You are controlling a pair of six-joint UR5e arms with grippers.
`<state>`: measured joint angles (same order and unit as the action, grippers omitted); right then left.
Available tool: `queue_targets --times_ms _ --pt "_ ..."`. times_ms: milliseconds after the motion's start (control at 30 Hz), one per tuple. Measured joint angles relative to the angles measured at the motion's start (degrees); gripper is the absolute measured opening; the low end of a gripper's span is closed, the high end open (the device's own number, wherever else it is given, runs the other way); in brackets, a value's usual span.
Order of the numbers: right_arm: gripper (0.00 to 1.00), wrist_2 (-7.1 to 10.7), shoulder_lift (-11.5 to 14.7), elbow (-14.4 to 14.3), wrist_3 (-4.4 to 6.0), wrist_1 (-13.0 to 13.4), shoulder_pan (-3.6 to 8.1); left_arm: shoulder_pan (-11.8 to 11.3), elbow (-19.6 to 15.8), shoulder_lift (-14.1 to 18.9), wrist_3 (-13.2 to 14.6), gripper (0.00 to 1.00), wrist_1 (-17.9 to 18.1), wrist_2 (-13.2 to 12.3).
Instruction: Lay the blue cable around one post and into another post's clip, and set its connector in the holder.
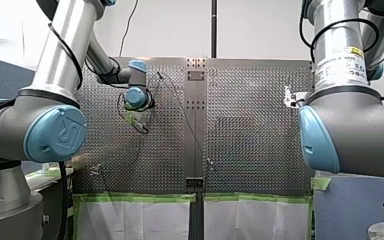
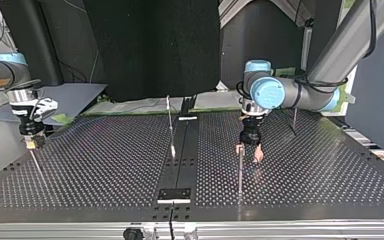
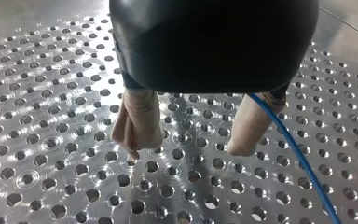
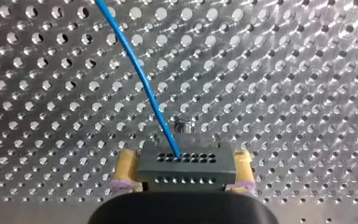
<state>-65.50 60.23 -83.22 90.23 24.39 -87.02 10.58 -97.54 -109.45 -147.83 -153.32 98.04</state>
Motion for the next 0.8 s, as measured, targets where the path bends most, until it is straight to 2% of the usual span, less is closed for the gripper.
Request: queue_targets --times_ms 133,400,800 --pt "0.99 0.21 0.0 0.0 -0.18 0.1 -0.23 -0.1 0.0 0.0 0.0 1.0 0.0 0.0" --pt "0.99 1.97 0.0 0.0 -0.4 0.1 -0.45 -0.2 0.0 0.0 0.1 1.0 0.0 0.0" --pt "0.99 2.09 0.0 0.0 -0.14 0.0 -0.27 -0.4 0.0 0.0 0.6 1.0 -0.1 0.0"
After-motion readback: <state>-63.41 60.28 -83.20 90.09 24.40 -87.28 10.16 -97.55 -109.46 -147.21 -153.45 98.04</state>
